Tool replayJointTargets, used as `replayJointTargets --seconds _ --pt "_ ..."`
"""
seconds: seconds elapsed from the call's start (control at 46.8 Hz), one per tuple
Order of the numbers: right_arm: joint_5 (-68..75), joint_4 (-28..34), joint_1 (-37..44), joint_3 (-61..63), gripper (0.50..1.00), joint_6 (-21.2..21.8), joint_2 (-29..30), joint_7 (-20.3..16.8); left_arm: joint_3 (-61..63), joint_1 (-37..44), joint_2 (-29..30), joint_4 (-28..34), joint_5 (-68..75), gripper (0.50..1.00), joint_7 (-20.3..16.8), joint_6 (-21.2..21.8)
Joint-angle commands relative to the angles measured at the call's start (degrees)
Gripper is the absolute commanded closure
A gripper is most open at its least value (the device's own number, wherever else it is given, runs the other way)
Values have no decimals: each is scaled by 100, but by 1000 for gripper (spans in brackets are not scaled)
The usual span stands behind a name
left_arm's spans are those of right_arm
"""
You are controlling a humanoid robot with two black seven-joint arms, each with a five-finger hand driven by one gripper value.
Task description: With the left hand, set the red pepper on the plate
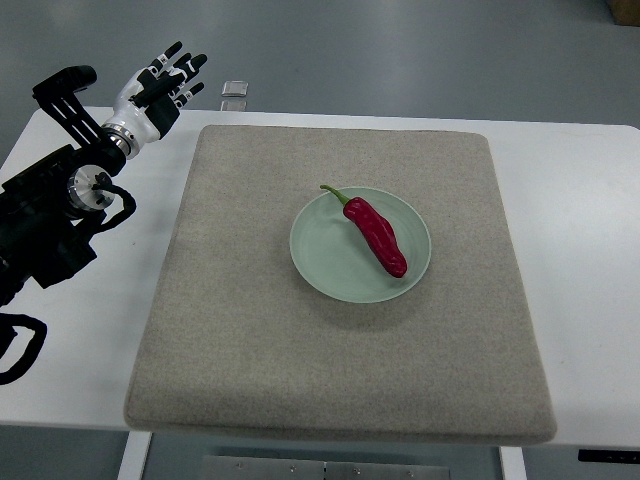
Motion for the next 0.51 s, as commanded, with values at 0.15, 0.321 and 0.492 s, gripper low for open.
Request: replayJointTargets --seconds 0.15,0.321,0.492 --pt "-25 4 -7 -21 572 2 0 0 -27 62 -53 2 -72 510 -4 -59" --pt "10 21 -7 -4 572 2 0 0 -10 71 -105 -7 -72 510 -4 -59" --pt "10 65 -7 14 572 11 0 0 -19 71 -202 -24 -72 510 -4 -67"
